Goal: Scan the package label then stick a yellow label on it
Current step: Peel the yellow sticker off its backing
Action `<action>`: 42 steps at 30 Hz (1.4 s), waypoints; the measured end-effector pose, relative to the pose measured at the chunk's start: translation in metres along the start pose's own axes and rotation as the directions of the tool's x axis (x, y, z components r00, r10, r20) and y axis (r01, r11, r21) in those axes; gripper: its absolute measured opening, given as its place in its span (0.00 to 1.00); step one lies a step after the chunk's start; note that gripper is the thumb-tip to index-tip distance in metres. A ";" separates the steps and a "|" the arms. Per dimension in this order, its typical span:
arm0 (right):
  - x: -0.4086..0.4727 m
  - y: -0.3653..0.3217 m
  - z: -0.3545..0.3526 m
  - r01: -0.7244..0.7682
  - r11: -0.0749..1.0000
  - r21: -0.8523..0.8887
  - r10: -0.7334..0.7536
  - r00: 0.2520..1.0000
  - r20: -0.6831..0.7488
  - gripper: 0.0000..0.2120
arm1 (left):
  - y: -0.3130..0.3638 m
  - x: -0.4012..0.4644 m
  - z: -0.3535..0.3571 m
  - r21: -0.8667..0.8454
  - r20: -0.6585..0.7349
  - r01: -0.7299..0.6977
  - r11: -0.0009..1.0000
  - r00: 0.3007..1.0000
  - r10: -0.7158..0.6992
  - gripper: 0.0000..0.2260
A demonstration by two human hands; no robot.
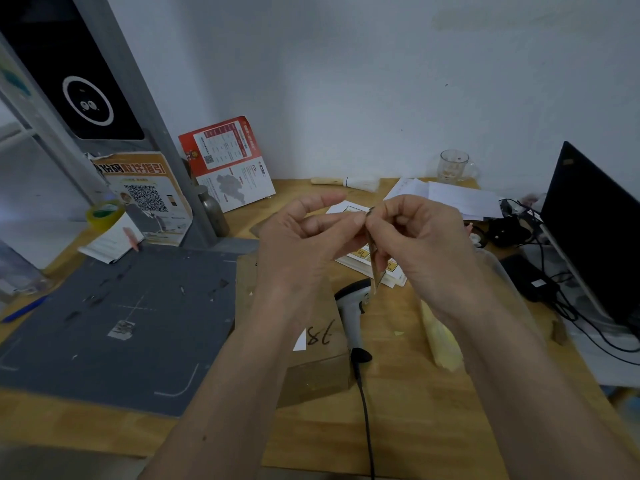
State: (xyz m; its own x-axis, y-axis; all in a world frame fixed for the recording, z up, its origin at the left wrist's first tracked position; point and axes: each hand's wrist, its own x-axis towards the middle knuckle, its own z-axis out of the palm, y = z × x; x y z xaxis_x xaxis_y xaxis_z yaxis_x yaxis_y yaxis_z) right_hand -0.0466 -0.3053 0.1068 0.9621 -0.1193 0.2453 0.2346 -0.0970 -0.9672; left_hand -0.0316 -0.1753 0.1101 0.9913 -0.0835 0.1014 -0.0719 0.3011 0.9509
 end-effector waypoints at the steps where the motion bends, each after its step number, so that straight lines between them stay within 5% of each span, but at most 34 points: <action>1: 0.000 0.000 0.001 0.000 1.000 -0.004 0.000 1.000 -0.004 0.04 | -0.001 0.001 0.000 -0.003 0.003 -0.004 1.000 1.000 0.004 0.10; 13: 0.005 0.005 -0.002 0.001 0.999 0.039 0.002 0.997 -0.072 0.06 | -0.010 0.001 0.012 0.182 0.001 -0.096 0.979 0.995 0.097 0.23; 42: 0.006 0.007 -0.005 0.031 0.999 0.032 -0.027 0.993 -0.112 0.05 | -0.011 0.005 0.018 -0.073 -0.104 0.099 0.992 0.989 -0.106 0.22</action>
State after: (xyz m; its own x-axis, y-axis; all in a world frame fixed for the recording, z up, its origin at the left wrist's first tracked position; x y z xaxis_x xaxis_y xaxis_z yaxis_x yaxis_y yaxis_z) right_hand -0.0395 -0.3115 0.1022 0.9338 -0.2263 0.2771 0.2683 -0.0693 -0.9608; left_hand -0.0279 -0.1967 0.1051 0.9994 -0.0156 -0.0309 0.0344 0.3604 0.9322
